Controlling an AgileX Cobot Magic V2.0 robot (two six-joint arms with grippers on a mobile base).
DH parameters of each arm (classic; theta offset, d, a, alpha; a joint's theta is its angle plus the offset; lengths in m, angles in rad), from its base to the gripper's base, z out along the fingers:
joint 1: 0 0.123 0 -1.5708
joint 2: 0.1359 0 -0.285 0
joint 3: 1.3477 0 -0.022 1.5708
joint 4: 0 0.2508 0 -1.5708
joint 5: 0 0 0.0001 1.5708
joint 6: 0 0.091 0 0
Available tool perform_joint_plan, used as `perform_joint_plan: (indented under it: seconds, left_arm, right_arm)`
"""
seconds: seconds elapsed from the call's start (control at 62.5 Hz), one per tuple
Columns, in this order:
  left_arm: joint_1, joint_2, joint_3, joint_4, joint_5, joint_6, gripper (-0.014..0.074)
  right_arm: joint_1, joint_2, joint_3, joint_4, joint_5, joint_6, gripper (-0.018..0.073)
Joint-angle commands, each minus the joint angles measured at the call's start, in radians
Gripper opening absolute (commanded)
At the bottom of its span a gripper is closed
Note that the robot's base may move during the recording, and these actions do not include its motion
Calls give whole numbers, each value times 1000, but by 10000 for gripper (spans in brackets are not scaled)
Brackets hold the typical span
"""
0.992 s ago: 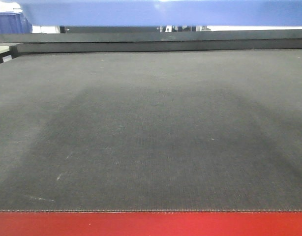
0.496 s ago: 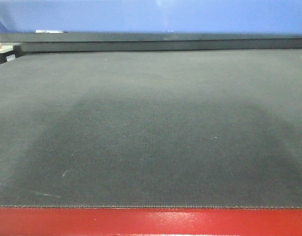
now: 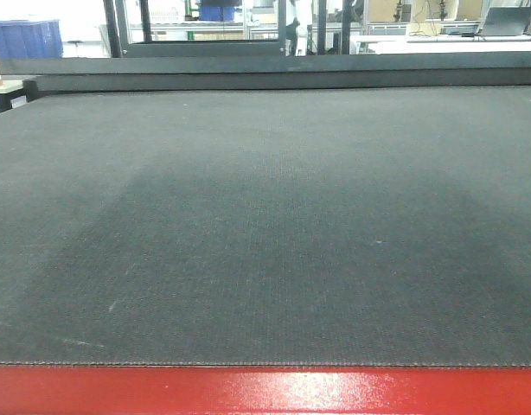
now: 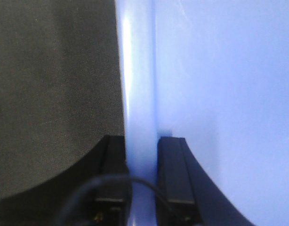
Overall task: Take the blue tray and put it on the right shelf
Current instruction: 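Lift the blue tray off the table with both grippers, then hold the tray with both grippers while the base turns away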
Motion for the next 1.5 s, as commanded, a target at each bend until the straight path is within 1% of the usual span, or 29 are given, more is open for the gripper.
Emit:
perform_joint_plan:
  seconds: [0.0,1.152,1.296,1.489]
  left_arm:
    - [-7,-32,-24,21,98,29,-48]
    - [-7,-32,-24,15,98,29,-48]
    - [-7,-32,-24,-5,98,29,-48]
    - [-7,-32,-24,-5,98,29,-48]
  right_arm:
    - [2,-24,-29,-34,-48,-33,56]
    - [2,-24,-29,-34,-48,-33,56]
    - [2,-24,-29,-34,-48,-33,56]
    - [2,-24,-29,-34,-48,-33,55]
